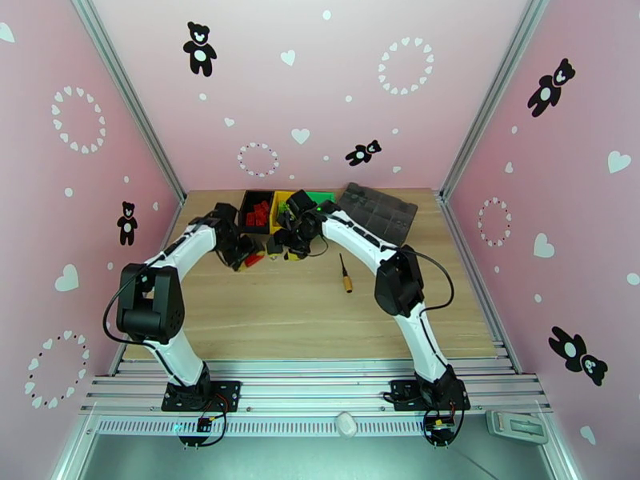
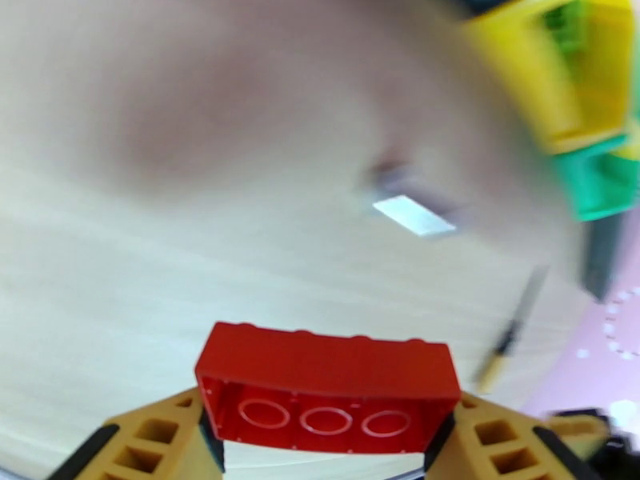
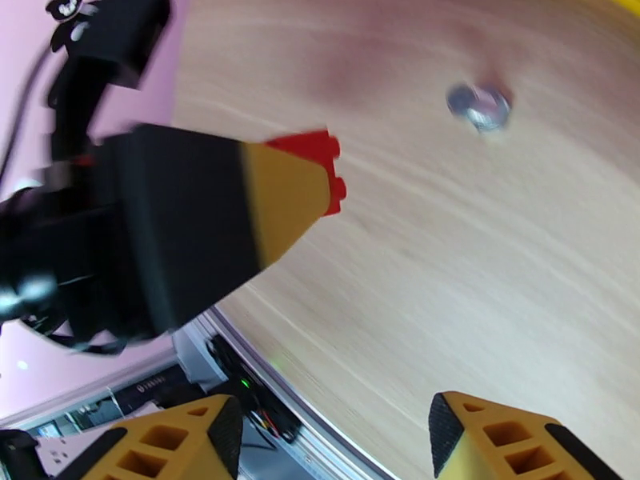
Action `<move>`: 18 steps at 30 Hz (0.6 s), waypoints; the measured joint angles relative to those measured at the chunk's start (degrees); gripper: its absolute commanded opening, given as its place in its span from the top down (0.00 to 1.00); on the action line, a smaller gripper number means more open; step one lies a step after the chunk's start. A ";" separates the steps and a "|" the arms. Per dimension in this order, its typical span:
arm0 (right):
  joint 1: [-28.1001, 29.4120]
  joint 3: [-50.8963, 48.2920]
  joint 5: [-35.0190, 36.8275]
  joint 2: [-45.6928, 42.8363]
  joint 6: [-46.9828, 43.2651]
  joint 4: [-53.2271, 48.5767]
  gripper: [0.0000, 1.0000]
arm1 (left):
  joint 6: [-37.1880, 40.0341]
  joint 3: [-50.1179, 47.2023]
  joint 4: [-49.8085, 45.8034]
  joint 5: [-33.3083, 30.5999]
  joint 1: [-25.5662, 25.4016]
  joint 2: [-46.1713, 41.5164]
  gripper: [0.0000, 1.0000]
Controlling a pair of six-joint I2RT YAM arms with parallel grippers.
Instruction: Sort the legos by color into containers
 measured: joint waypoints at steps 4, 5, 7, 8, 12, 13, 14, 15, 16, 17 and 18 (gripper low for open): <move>-1.11 1.46 -0.02 0.98 1.33 0.26 0.34 | -1.01 9.53 0.28 1.22 1.31 5.38 0.52; -1.49 1.55 0.02 0.98 1.46 0.22 0.34 | -1.09 11.93 -0.07 1.18 1.68 6.97 0.52; -2.29 1.75 0.26 1.01 1.75 0.22 0.34 | -1.22 17.53 -1.01 0.90 2.47 10.78 0.52; -2.67 1.79 0.48 0.98 1.88 0.22 0.34 | -1.20 20.70 -1.60 0.57 2.84 12.90 0.52; -4.09 1.81 1.99 0.98 1.92 -0.02 0.34 | -1.57 34.84 -4.85 -1.40 4.00 21.75 0.50; -4.33 1.81 2.40 0.98 1.92 -0.11 0.34 | -1.62 38.03 -5.51 -1.77 4.22 23.71 0.49; -4.52 1.79 2.82 0.96 1.90 -0.20 0.34 | -1.66 42.21 -6.51 -2.12 4.46 26.08 0.48; -4.63 1.77 3.19 0.94 1.92 -0.26 0.34 | -1.64 46.40 -7.37 -2.58 4.63 28.52 0.46; -4.74 1.60 3.54 0.87 1.95 -0.26 0.34 | -1.64 49.53 -7.98 -2.93 4.74 30.38 0.43; -4.83 1.36 3.93 0.72 1.92 -0.28 0.34 | -1.68 53.40 -8.83 -3.23 4.96 32.63 0.39; -4.87 0.94 4.26 0.48 1.88 -0.33 0.34 | -1.84 56.96 -9.68 -3.28 5.07 34.75 0.36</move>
